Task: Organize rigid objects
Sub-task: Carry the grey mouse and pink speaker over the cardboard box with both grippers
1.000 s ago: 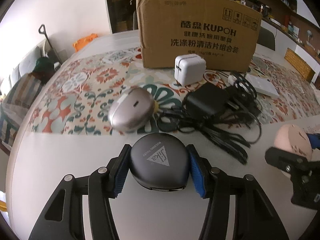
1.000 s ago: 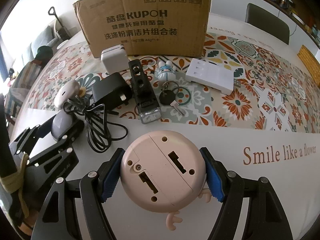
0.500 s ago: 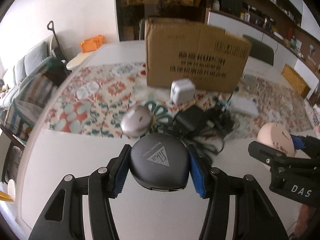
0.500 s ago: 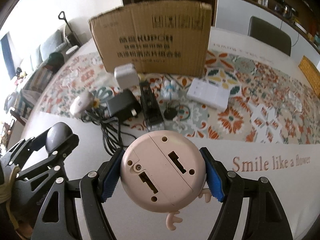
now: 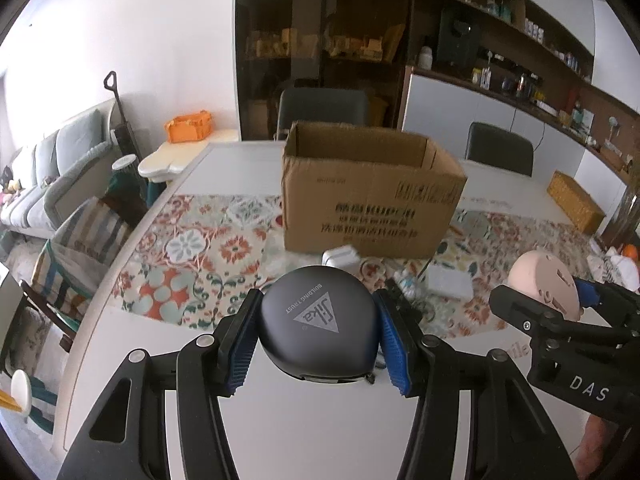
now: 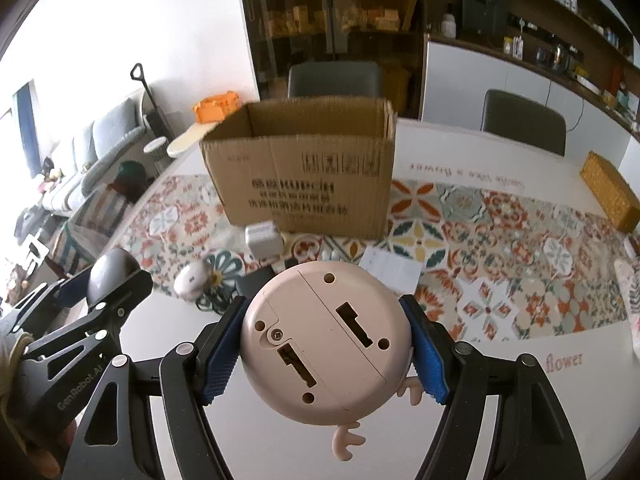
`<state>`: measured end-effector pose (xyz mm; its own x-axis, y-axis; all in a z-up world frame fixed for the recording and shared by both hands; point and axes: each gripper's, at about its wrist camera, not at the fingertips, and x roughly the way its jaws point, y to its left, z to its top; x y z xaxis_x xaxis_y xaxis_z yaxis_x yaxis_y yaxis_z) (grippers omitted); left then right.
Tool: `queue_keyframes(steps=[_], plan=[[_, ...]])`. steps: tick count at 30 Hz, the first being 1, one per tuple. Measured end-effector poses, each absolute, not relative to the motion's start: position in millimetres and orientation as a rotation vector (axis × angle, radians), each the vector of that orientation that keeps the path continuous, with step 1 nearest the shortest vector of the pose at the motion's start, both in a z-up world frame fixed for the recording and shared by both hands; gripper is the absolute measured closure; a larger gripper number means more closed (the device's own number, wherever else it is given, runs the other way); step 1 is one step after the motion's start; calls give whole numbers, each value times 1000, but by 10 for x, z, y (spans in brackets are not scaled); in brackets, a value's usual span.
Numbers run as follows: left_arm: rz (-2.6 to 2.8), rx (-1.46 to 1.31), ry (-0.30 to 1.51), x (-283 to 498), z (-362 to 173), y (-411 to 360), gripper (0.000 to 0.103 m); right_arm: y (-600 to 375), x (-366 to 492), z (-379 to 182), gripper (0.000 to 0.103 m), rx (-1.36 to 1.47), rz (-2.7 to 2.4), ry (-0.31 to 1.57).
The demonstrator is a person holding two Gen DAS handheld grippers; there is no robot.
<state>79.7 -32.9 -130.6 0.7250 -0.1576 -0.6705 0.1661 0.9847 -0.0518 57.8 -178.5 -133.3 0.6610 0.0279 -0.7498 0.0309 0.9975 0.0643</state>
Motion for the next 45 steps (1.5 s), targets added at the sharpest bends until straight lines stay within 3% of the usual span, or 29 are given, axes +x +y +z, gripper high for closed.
queue_keyframes(steps=[16,45], plan=[[-179,12,629,1002,-728,-363,48,-1821,679,-730,29,64,24,698],[-216,33,589,2052,-322,-588,48,-1984,1578,-365,29,75,-46,645]])
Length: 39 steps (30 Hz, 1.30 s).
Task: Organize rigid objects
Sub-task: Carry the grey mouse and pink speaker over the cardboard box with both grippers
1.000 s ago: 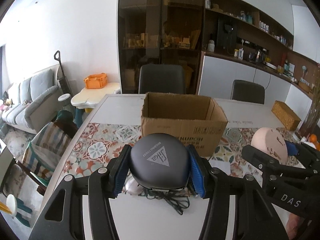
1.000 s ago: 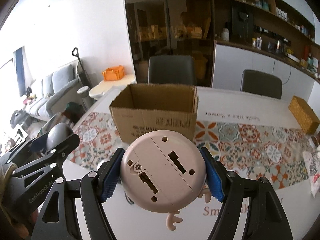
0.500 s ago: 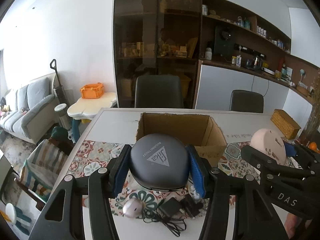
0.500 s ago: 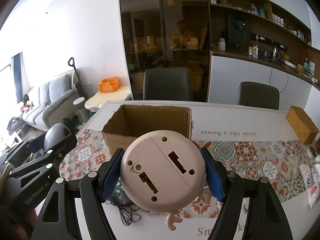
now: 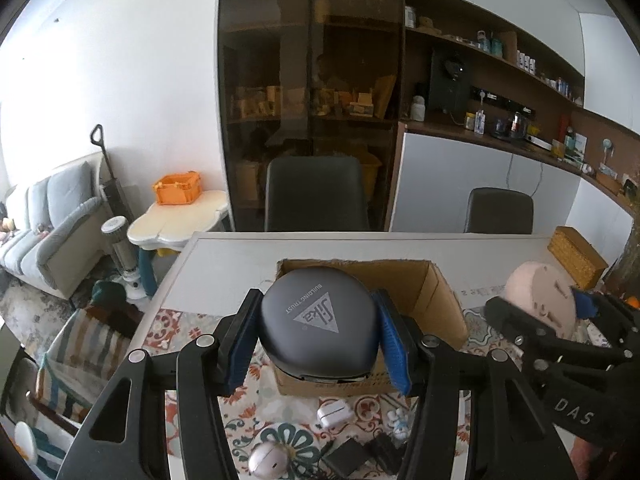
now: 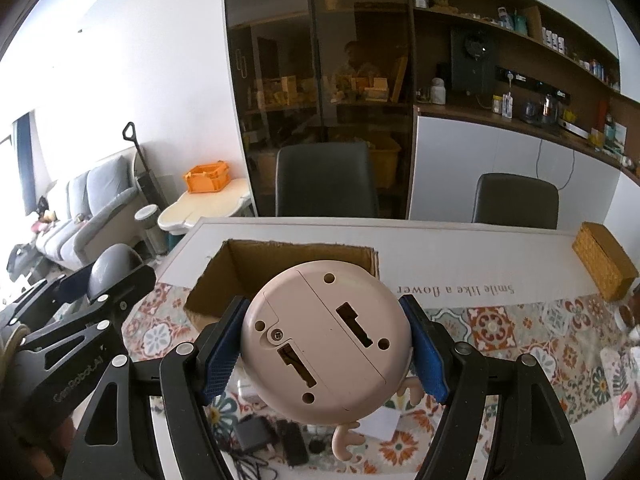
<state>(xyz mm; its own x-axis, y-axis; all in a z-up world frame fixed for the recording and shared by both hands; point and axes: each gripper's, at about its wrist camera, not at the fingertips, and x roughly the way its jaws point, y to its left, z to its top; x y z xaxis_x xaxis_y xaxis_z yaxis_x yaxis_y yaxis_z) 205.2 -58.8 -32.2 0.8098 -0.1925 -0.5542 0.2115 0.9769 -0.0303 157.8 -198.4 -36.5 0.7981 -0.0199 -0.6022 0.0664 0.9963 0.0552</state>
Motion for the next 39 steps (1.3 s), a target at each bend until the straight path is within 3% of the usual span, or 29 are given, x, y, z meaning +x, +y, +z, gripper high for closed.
queue_keyframes(steps=[14,39], plan=[[-255,70,779,2811,-401,-745,48,-2065,2235,-322,29,97,-55,756],[-256,129,1077,3449,-1134,-971,47,-2220,2912,-940,29,127,-75,1016]])
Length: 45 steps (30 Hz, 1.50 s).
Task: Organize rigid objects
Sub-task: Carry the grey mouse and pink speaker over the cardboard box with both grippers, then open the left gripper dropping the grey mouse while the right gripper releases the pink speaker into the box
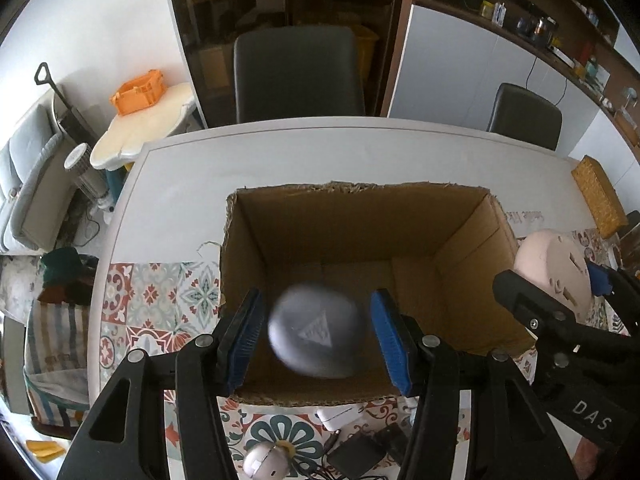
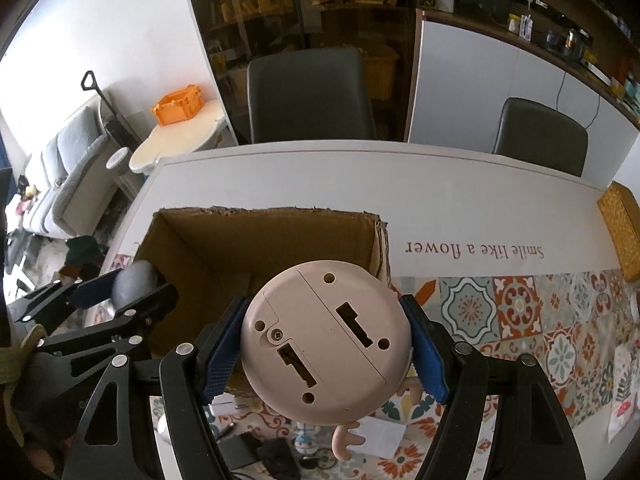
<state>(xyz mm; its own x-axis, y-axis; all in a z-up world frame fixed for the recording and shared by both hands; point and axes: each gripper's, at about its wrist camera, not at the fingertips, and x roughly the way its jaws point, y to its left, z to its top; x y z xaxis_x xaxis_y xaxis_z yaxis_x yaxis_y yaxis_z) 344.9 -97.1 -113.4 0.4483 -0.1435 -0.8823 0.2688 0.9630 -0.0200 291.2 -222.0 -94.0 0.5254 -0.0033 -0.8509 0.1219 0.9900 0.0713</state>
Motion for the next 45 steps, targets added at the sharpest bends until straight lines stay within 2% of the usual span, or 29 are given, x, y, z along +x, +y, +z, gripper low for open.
queue_keyframes(steps=[6,9,17,19,24,31,45], plan=[[-167,176,1031,3408,-1045,-928,37,-2208,2932,-971,29,136,-73,1029],[-120,179,1011,3391,-994,-857,35,-2179,2932,-954,29,128,-70,1026],[-39,158,964,3366,-888,-611,15,-2079,3023,-972,29,125,-45,1041],[-18,148,957,3345,-887,-545,15,-2064,3058,-1003,29,122,-42,1052],[11,122,955,3298,-904,-420,12,-1999,3057,-1022,20,97,-72,1047],[7,90,947,3169,-878,-321,8,-1964,2905,-893,20,89,-89,997],[-17,68,856,2651,-570,-238,8,-1901,2388,-561,20,114,-58,882]])
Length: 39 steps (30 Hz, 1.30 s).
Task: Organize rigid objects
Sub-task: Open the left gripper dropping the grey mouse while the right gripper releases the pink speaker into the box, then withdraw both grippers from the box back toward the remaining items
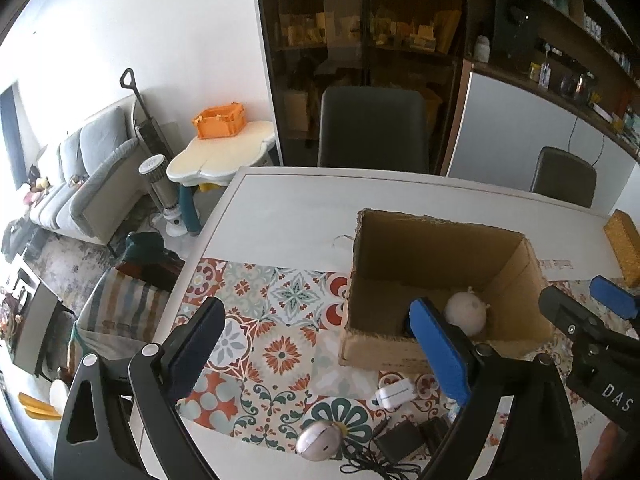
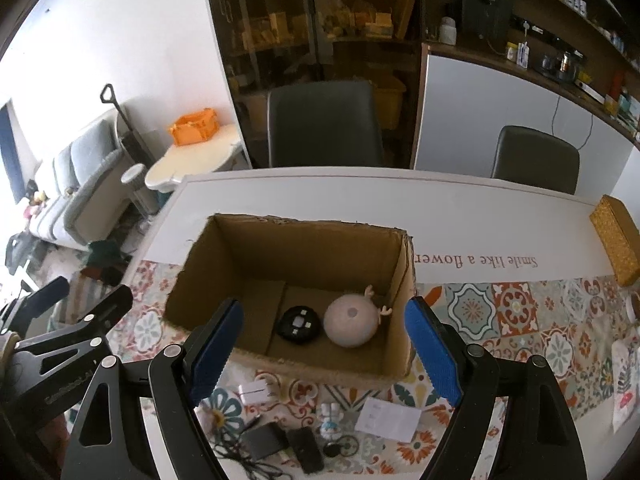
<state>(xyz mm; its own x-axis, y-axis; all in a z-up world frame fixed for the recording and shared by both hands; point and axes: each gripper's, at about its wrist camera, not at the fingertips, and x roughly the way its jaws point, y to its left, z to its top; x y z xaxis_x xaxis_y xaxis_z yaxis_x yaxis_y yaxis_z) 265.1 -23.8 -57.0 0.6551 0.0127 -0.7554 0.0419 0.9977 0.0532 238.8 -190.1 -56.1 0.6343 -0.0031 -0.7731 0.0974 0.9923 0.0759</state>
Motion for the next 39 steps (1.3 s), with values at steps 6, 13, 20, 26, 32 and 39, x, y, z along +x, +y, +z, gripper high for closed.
queue_keyframes(steps=[6,13,20,26,32,39], plan=[[-3,61,821,2392,-497,-204,6,-1867,2148,-502,20,118,-29,846],[19,55,821,2102,-576,-193,6,-1845,1900,-542,20,114,2,845],[34,54,860,1902,-775,-173,6,-1809,1683,-635,20,85,15,846],[48,56,912,1764,-991,-150,6,-1750,1547,-797,21,68,43,883],[69,51,956,1676,-1161,-103,6,-1725,1479,-964,25,66,68,934],[79,75,984,1579,-1313,-122,6,-1707,1424,-1172,31,66,88,998]])
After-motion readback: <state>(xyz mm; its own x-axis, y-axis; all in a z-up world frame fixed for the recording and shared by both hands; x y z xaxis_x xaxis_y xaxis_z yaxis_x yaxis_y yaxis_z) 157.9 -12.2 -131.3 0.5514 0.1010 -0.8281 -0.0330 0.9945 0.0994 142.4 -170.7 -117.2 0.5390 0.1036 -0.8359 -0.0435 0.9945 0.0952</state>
